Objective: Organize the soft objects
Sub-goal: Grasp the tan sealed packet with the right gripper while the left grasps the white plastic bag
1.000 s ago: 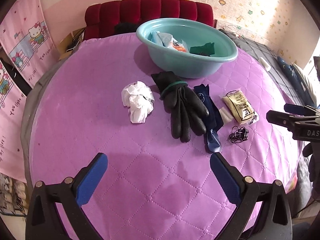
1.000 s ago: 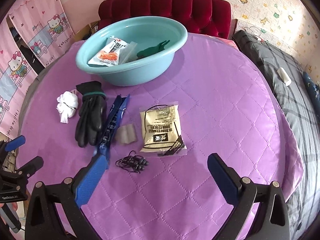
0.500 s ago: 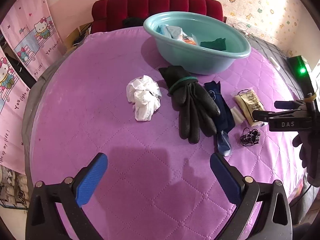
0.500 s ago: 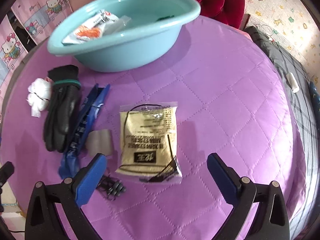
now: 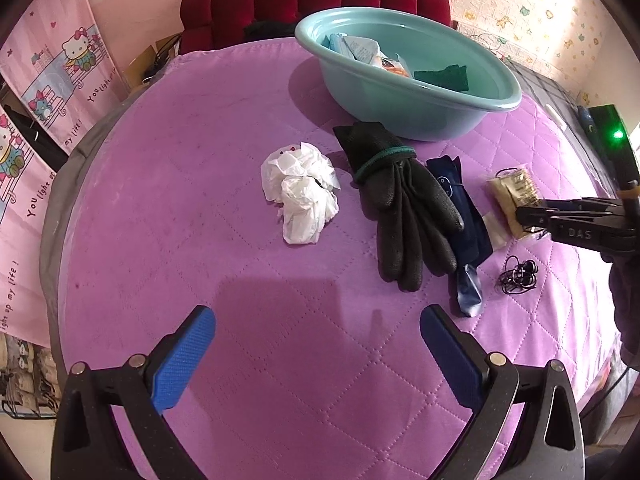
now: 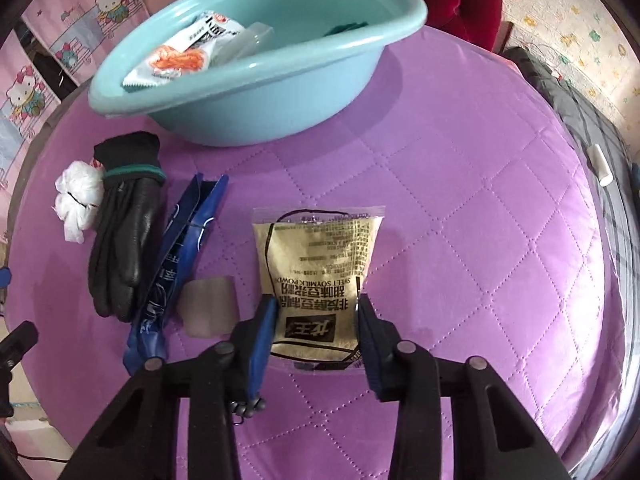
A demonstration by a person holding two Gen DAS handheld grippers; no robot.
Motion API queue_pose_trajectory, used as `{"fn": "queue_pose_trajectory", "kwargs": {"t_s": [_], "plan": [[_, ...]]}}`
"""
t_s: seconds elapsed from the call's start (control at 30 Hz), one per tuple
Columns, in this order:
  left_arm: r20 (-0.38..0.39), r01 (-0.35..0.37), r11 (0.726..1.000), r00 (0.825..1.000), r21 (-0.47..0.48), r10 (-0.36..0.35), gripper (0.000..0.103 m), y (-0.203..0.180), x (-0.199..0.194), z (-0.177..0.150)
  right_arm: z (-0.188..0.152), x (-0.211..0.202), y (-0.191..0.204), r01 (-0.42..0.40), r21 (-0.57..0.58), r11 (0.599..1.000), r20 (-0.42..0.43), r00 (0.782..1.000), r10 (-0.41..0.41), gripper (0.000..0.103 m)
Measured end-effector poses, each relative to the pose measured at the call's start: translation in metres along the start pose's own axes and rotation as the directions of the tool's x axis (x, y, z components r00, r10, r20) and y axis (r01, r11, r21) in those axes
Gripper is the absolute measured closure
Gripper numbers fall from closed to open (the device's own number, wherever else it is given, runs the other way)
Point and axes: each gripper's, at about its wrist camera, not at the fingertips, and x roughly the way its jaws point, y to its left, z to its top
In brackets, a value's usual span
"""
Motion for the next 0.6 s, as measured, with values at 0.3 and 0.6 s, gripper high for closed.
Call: {"fn": "queue_pose_trajectory", "kwargs": {"t_s": [0.3, 0.6], "plan": [[-0.006, 0.035, 0.999, 0.999, 0.009, -0.035, 0.000, 0.010, 0.016, 0.022, -0.015, -0.027, 0.001, 0.007, 0.056, 0.998, 0.016, 1.000, -0.008, 0.065], [-0.004, 0.056, 0.998, 0.998, -0.010, -0.056, 0.000, 0.023, 0.038, 0.054, -0.012, -0.037, 0.003, 0.005, 0.116, 0.993, 0.011, 1.000, -0.006, 0.065]]}}
